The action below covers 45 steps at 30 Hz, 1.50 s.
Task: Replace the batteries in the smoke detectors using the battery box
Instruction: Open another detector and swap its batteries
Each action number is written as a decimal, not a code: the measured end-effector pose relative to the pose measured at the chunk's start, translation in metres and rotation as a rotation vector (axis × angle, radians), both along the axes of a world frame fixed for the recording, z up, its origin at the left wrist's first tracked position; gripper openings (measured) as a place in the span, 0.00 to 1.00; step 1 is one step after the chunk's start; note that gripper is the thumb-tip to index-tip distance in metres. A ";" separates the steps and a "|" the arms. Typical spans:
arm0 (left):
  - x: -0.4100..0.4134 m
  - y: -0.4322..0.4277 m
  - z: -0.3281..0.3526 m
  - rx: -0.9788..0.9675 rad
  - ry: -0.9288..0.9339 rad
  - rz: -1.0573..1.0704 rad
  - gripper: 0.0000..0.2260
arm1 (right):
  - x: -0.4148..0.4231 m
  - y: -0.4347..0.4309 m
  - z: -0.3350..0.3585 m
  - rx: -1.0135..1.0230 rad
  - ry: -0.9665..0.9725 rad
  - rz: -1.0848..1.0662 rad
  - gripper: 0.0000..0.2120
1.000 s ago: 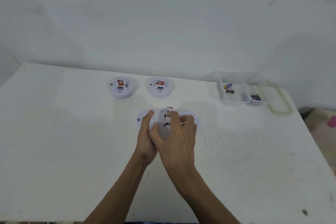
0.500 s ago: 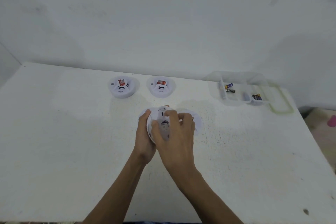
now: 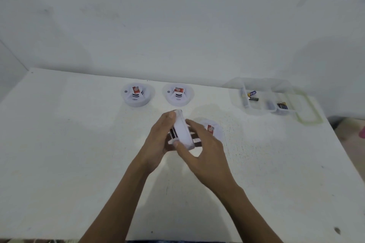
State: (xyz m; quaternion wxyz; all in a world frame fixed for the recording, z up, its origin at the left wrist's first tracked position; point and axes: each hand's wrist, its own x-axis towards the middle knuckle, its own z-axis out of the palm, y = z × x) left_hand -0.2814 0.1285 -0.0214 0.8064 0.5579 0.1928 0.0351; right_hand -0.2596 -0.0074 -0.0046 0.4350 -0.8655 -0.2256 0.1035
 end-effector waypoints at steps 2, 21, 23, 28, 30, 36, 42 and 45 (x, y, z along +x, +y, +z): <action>-0.001 0.005 0.005 0.044 0.018 0.007 0.27 | 0.003 -0.005 0.006 0.173 0.037 -0.026 0.21; -0.020 0.012 0.016 0.141 -0.091 -0.036 0.12 | 0.021 -0.024 -0.004 0.848 0.769 -0.172 0.23; -0.021 0.013 0.017 0.147 -0.090 -0.043 0.12 | 0.020 -0.024 -0.006 0.807 0.736 -0.165 0.22; -0.023 0.012 0.015 0.178 -0.092 -0.015 0.12 | 0.019 -0.025 -0.008 0.698 0.636 -0.129 0.19; -0.024 0.011 0.014 0.180 -0.095 -0.012 0.12 | 0.018 -0.026 -0.009 0.693 0.624 -0.128 0.19; -0.025 0.010 0.014 0.177 -0.095 -0.008 0.12 | 0.019 -0.026 -0.011 0.688 0.612 -0.140 0.25; -0.026 0.009 0.016 0.184 -0.106 -0.013 0.12 | 0.019 -0.029 -0.011 0.699 0.603 -0.105 0.23; -0.026 0.008 0.016 0.174 -0.108 -0.014 0.12 | 0.019 -0.030 -0.013 0.691 0.604 -0.101 0.23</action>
